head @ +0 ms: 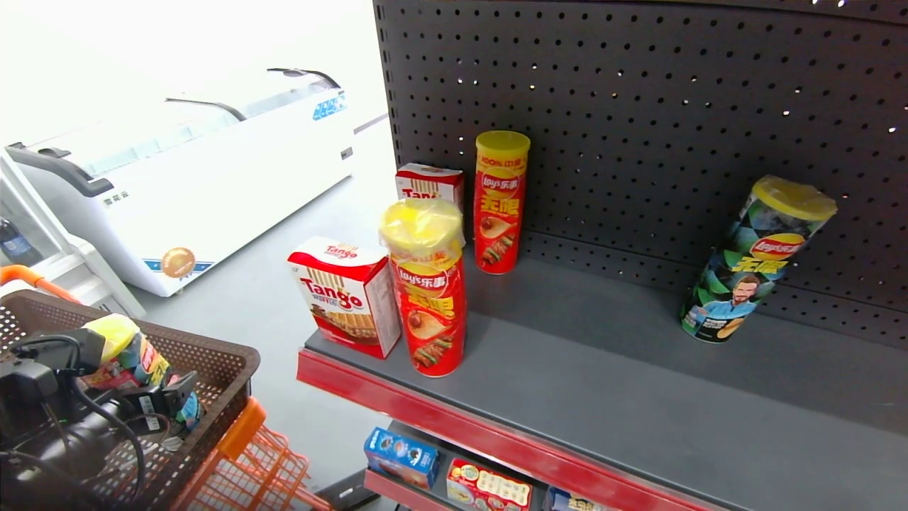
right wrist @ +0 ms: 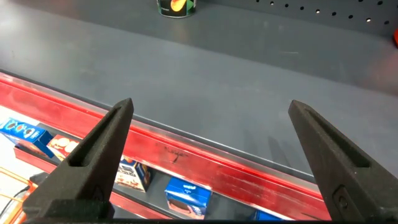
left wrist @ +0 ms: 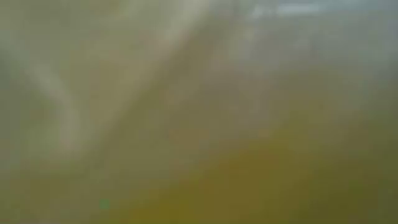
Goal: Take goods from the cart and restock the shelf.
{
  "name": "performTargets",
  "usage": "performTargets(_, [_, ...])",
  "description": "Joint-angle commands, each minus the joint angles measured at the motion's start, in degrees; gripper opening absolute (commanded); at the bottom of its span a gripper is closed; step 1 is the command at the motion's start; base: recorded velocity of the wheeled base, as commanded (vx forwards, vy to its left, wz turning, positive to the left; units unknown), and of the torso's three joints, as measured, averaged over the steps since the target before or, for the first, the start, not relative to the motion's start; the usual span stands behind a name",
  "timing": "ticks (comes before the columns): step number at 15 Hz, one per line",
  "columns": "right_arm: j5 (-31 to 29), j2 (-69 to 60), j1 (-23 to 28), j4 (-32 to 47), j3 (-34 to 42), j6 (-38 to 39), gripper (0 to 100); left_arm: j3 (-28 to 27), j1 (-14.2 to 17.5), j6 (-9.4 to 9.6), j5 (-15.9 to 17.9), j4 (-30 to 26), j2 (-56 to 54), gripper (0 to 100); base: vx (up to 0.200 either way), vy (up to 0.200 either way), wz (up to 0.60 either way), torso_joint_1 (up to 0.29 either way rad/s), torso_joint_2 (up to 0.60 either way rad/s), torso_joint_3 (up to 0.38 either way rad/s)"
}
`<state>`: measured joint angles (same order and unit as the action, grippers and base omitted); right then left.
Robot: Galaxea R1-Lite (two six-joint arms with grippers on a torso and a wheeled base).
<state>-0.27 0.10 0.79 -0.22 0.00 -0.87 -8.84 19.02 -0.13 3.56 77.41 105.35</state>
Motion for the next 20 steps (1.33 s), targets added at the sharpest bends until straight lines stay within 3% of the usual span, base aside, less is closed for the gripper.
performTargets(1, [0.00, 0.08, 0.00, -0.04, 0.00, -0.01, 100, -1.01, -0.30, 0.31, 0.04, -0.15, 0.38, 0, 0.000, 0.000, 0.00, 0.000, 0.00, 0.000])
performTargets(4, [0.00, 0.08, 0.00, -0.04, 0.00, -0.01, 100, -2.32, -2.32, 1.72, 0.13, 0.55, -1.02, 0, 0.000, 0.000, 0.00, 0.000, 0.00, 0.000])
performTargets(6, [0.00, 0.08, 0.00, -0.04, 0.00, -0.01, 100, -3.64, -2.76, 5.41, 0.75, -1.30, -8.06, 0, 0.000, 0.000, 0.00, 0.000, 0.00, 0.000])
performTargets(9, [0.00, 0.08, 0.00, -0.04, 0.00, -0.01, 100, -8.21, -3.20, 6.46, 3.74, -11.93, -18.52, 0, 0.000, 0.000, 0.00, 0.000, 0.00, 0.000])
performTargets(10, [0.00, 0.08, 0.00, -0.04, 0.00, -0.01, 100, -10.15, -3.46, 6.37, 3.82, -14.92, -22.12, 0, 0.000, 0.000, 0.00, 0.000, 0.00, 0.000])
performTargets(12, [0.00, 0.08, 0.00, -0.04, 0.00, -0.01, 100, -13.40, -10.40, 6.11, 3.74, -27.49, -32.67, 0, 0.000, 0.000, 0.00, 0.000, 0.00, 0.000])
performTargets(13, [0.00, 0.08, 0.00, -0.04, 0.00, -0.01, 100, -15.77, -13.13, 4.88, 3.82, -34.78, -36.18, 0, 0.000, 0.000, 0.00, 0.000, 0.00, 0.000])
performTargets(14, [0.00, 0.08, 0.00, -0.04, 0.00, -0.01, 100, -16.39, -14.27, 4.44, 3.74, -37.51, -37.24, 0, 0.000, 0.000, 0.00, 0.000, 0.00, 0.000])
performTargets(15, [0.00, 0.08, 0.00, -0.04, 0.00, -0.01, 100, -14.01, -16.73, 3.83, 4.70, -38.12, -39.52, 0, 0.000, 0.000, 0.00, 0.000, 0.00, 0.000])
performTargets(16, [0.00, 0.08, 0.00, -0.04, 0.00, -0.01, 100, -12.52, -21.21, 2.51, 6.02, -38.39, -42.69, 0, 0.000, 0.000, 0.00, 0.000, 0.00, 0.000])
performTargets(17, [0.00, 0.08, 0.00, -0.04, 0.00, -0.01, 100, -12.17, -22.01, 2.16, 6.11, -38.47, -43.21, 0, 0.000, 0.000, 0.00, 0.000, 0.00, 0.000])
performTargets(18, [0.00, 0.08, 0.00, -0.04, 0.00, -0.01, 100, -10.23, -25.52, 0.31, 6.64, -38.65, -45.06, 0, 0.000, 0.000, 0.00, 0.000, 0.00, 0.000])
performTargets(19, [0.00, 0.08, 0.00, -0.04, 0.00, -0.01, 100, -9.79, -27.37, -0.04, 8.66, -38.56, -45.94, 0, 0.000, 0.000, 0.00, 0.000, 0.00, 0.000])
performTargets(20, [0.00, 0.08, 0.00, -0.04, 0.00, -0.01, 100, -9.44, -27.37, -0.13, 9.36, -38.74, -46.64, 0, 0.000, 0.000, 0.00, 0.000, 0.00, 0.000])
